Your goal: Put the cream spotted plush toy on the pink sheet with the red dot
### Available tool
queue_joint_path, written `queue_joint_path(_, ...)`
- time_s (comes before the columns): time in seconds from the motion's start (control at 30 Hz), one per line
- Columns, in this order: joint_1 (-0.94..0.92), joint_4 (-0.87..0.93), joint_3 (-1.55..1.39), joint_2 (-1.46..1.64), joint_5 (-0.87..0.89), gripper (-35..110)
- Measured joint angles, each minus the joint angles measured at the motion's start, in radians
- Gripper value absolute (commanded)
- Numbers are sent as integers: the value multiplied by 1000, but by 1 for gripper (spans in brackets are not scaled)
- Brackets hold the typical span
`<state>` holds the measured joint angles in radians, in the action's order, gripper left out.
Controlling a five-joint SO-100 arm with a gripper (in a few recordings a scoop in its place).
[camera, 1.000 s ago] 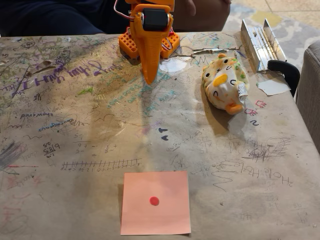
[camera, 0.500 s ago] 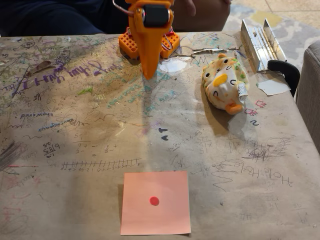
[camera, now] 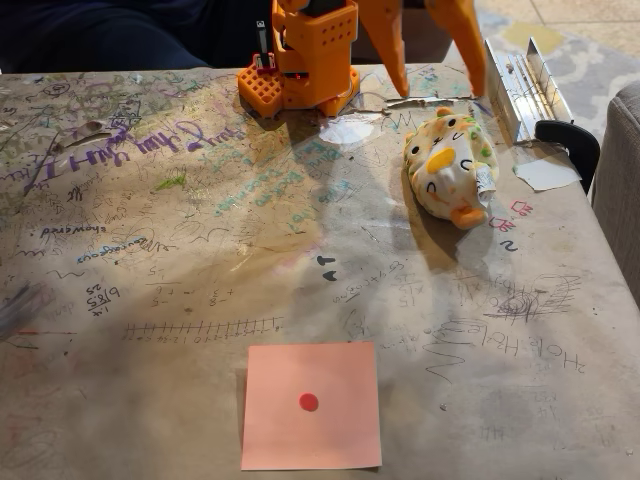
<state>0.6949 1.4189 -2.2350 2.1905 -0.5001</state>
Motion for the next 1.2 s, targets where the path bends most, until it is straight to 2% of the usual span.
queue_joint_path(0.37,81,-270,-138,-236,61,30)
queue_joint_path(0.9,51,-393,-169,-328,40,28)
queue_joint_path(0.97,51,-394,-161,-341,40,24)
queue_joint_path(1.13,49,-400,-147,-354,43,0)
queue_joint_path(1.2,49,-417,-146,-344,55,0)
